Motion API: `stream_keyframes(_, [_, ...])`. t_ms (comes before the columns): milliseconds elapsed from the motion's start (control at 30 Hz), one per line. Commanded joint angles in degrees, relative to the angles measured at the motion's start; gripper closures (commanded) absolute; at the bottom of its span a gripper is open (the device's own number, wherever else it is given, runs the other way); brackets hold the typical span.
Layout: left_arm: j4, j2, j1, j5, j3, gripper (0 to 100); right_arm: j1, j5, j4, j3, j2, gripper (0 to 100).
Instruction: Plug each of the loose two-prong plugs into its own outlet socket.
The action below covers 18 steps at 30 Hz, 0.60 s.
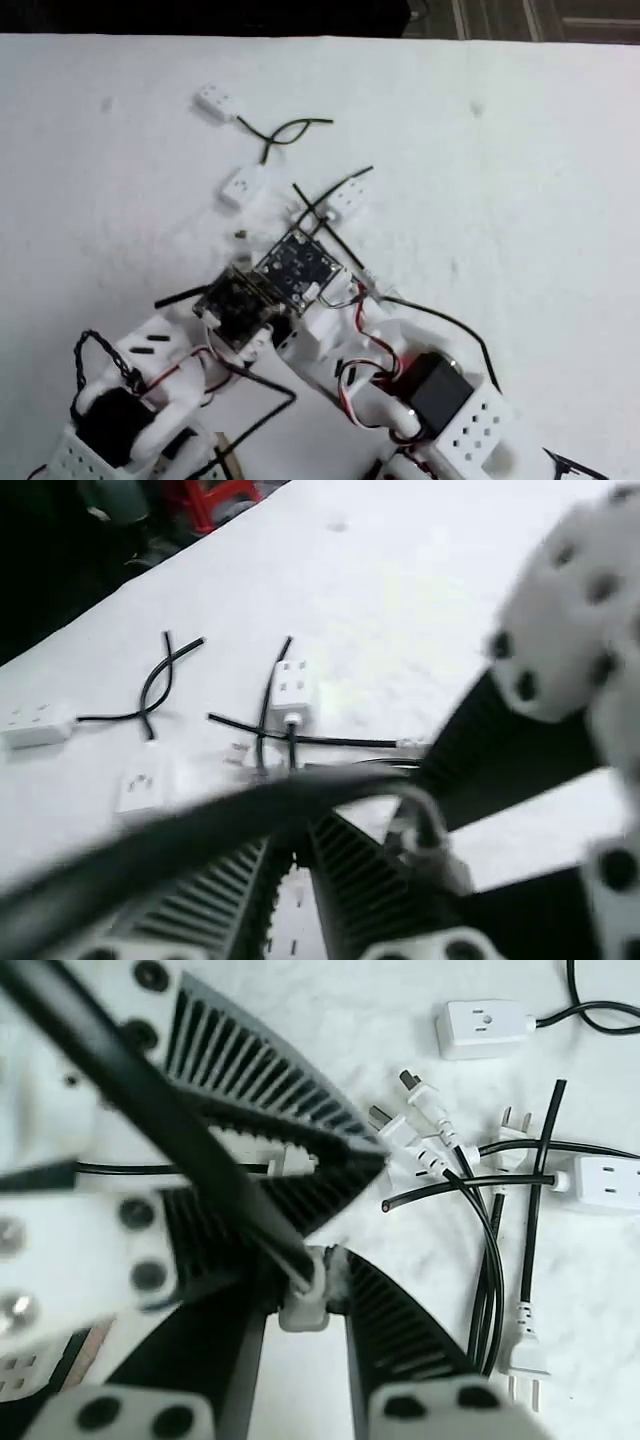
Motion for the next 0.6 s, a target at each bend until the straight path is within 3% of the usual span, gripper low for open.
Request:
stream_keyframes(0, [2.02,-4.88,-6.29,-0.26,-4.4,98,0.04,-0.18,-1.19,-0.53,-0.31,98.1])
stream_keyframes(167, [8.35,-16.13,-9.89,-0.53,-9.58,98,0.13,-0.62,-1.19,-0.09,-0.13,98.1])
stream_keyframes(400, [10.55,-14.46,-23.08,-0.62,-11.6,98,5.93,-1.32,-3.65,3.78,-0.13,98.0])
stream_keyframes(567, [10.2,-14.46,-32.57,-0.7,-7.56,98,7.87,-12.4,-13.85,9.32,-0.13,98.0])
